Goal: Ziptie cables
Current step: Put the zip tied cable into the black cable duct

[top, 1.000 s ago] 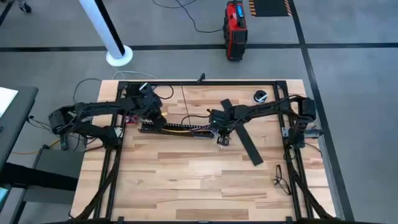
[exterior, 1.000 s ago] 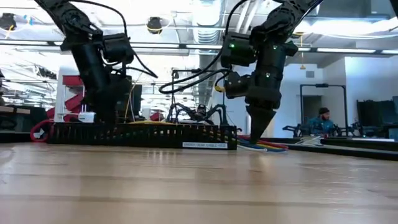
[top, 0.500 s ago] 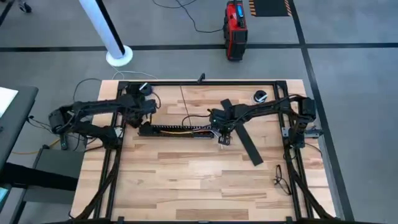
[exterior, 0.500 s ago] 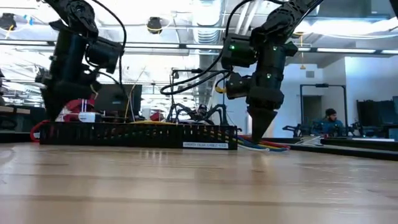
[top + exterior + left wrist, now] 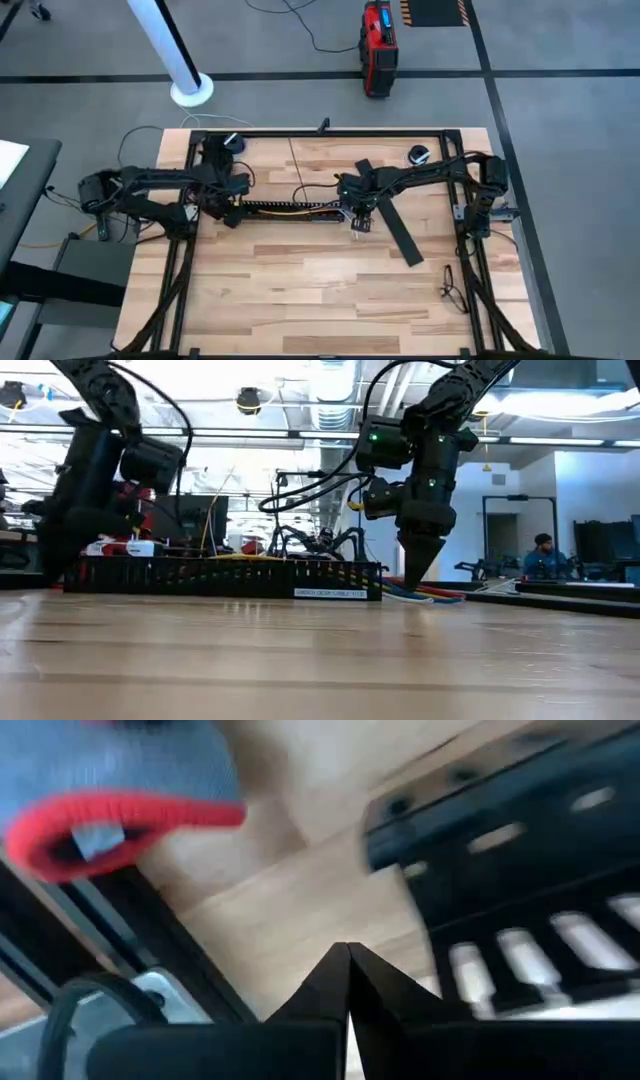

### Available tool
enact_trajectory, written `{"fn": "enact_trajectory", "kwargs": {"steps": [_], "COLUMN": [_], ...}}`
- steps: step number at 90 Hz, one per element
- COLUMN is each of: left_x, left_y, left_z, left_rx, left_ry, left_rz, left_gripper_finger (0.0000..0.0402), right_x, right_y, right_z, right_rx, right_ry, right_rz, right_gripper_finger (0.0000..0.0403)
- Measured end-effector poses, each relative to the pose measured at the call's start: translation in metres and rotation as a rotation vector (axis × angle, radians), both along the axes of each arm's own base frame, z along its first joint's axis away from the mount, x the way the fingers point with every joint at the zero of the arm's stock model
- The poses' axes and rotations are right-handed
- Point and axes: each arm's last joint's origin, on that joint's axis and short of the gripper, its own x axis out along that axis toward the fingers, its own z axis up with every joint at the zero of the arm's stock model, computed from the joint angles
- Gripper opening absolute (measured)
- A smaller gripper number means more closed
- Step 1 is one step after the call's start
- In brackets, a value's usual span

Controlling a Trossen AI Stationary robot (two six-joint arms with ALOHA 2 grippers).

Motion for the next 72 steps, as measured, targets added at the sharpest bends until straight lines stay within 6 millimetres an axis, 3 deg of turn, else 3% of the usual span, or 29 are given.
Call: {"fn": "enact_trajectory", "kwargs": {"steps": [72], "left_x": [0.0059], "left_y": [0.0035], "left_z": [-0.0085], "left_rx": [0.077], "left_ry": [-0.084], "left_rz": [-0.039], "left_gripper_finger": [0.0000], "right_x": [0.0070], "right_y": [0.0004], "right_z": [0.0022], "right_rx": [0.036], "right_ry": [-0.082], "right_rz": [0.013], "right_gripper_finger": [0.0001]}}
